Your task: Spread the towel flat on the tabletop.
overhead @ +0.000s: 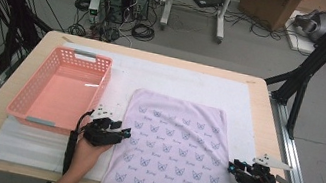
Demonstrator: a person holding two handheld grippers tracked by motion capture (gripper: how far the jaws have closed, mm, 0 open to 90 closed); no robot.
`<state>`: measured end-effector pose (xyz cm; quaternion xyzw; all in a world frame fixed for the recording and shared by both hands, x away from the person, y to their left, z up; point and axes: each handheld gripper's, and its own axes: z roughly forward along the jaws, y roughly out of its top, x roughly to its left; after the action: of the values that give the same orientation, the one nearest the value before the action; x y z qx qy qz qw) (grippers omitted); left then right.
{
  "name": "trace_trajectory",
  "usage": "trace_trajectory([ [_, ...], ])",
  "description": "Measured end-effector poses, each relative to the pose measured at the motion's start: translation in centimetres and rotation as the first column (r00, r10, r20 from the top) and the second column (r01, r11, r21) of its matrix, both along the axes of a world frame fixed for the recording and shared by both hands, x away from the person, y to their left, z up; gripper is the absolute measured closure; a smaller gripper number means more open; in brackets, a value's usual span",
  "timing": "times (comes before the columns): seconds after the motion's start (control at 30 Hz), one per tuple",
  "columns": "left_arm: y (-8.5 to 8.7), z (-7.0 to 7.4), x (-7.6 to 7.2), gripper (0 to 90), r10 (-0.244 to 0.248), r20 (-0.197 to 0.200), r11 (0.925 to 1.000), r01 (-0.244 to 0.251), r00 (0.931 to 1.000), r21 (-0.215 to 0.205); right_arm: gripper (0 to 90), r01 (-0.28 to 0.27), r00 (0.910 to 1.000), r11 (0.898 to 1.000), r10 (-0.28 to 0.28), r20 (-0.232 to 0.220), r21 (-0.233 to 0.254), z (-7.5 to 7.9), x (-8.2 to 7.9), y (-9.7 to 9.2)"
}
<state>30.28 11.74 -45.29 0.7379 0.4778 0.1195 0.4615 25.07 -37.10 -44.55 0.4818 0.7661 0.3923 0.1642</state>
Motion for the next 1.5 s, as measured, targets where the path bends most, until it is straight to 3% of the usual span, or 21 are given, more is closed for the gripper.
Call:
trace_trajectory([
  [0.03,-0.2,-0.1,0.4,51.7,0.003,-0.026,0.9999,-0.003,0.9996,0.011,67.3,0.005,1.0000,1.000,-0.005,0.008,0.006,0.1,0.1,0.0],
  [0.1,-0.6,0.0,0.5,60.4,0.013,-0.012,0.9987,-0.012,0.9999,0.049,67.1,0.010,0.9997,1.000,-0.011,0.022,0.015,0.3,0.4,-0.1],
  [0.17,-0.9,0.0,0.4,73.8,0.036,0.022,0.9922,-0.039,0.9991,0.118,66.4,0.015,0.9993,1.000,-0.015,0.033,0.013,0.3,0.6,-0.1],
  [0.23,-0.7,0.0,0.5,85.6,0.028,0.012,0.9942,-0.029,0.9995,0.103,65.8,0.019,0.9993,1.000,-0.019,0.032,0.015,0.4,1.2,-0.1],
  [0.33,-0.7,0.2,0.0,86.4,0.042,0.032,0.9895,-0.047,0.9986,0.137,65.9,0.024,0.9989,1.000,-0.024,0.039,0.009,0.5,2.5,0.0],
  [0.43,0.2,0.1,-0.4,86.5,0.054,0.022,0.9916,-0.056,0.9983,0.117,66.3,0.033,0.9981,0.999,-0.034,0.052,0.005,0.8,4.3,0.1],
  [0.63,0.9,0.1,-1.1,84.8,0.046,0.019,0.9950,-0.048,0.9988,0.087,63.0,0.045,0.9971,0.998,-0.043,0.063,-0.036,1.8,8.9,1.0],
  [0.73,1.0,0.1,-0.9,68.9,0.035,0.013,0.9984,-0.036,0.9993,0.043,62.2,0.047,0.9977,0.996,-0.044,0.051,-0.073,1.8,11.4,1.5],
  [0.9,1.0,0.2,-0.8,54.0,-0.011,0.062,0.9999,0.011,0.9980,-0.003,62.5,0.082,0.9963,0.994,-0.080,0.033,-0.067,1.0,15.0,2.2],
  [1.07,0.8,0.3,-0.8,51.4,-0.050,0.095,0.9979,0.054,0.9942,-0.036,65.2,0.079,0.9969,0.995,-0.079,0.007,-0.067,-0.1,17.6,3.3],
  [1.13,0.8,0.4,-0.8,51.0,-0.059,0.103,0.9972,0.063,0.9930,-0.039,82.5,0.080,0.9968,0.995,-0.079,0.013,-0.067,-0.2,18.1,3.6],
  [1.17,0.9,0.4,-0.8,50.4,-0.061,0.106,0.9968,0.066,0.9925,-0.045,85.8,0.067,0.9977,0.996,-0.066,0.012,-0.065,-0.3,18.4,3.7],
  [1.23,0.9,0.4,-0.8,50.1,-0.064,0.116,0.9958,0.071,0.9912,-0.058,87.3,0.093,0.9953,0.988,-0.089,0.039,-0.124,-0.1,18.7,4.0],
  [1.3,0.9,0.5,-0.8,49.9,-0.064,0.121,0.9955,0.072,0.9906,-0.061,87.4,0.146,0.9878,0.969,-0.133,0.082,-0.197,-0.1,19.0,4.1],
  [1.33,0.9,0.5,-0.8,49.2,-0.070,0.127,0.9956,0.077,0.9894,-0.054,87.3,0.175,0.9828,0.965,-0.159,0.095,-0.196,-0.3,19.1,3.9],
  [1.4,0.8,0.4,-0.8,49.0,-0.077,0.140,0.9950,0.085,0.9872,-0.053,83.4,0.199,0.9783,0.969,-0.187,0.088,-0.146,-0.5,19.2,3.6],
  [1.47,0.9,0.4,-0.7,49.4,-0.085,0.160,0.9940,0.095,0.9834,-0.055,67.9,0.228,0.9725,0.966,-0.220,0.076,-0.120,-0.3,19.1,3.4],
  [1.5,0.8,0.4,-0.7,50.5,-0.093,0.177,0.9928,0.104,0.9799,-0.058,66.8,0.221,0.9745,0.970,-0.214,0.065,-0.106,-0.2,19.0,3.2],
])
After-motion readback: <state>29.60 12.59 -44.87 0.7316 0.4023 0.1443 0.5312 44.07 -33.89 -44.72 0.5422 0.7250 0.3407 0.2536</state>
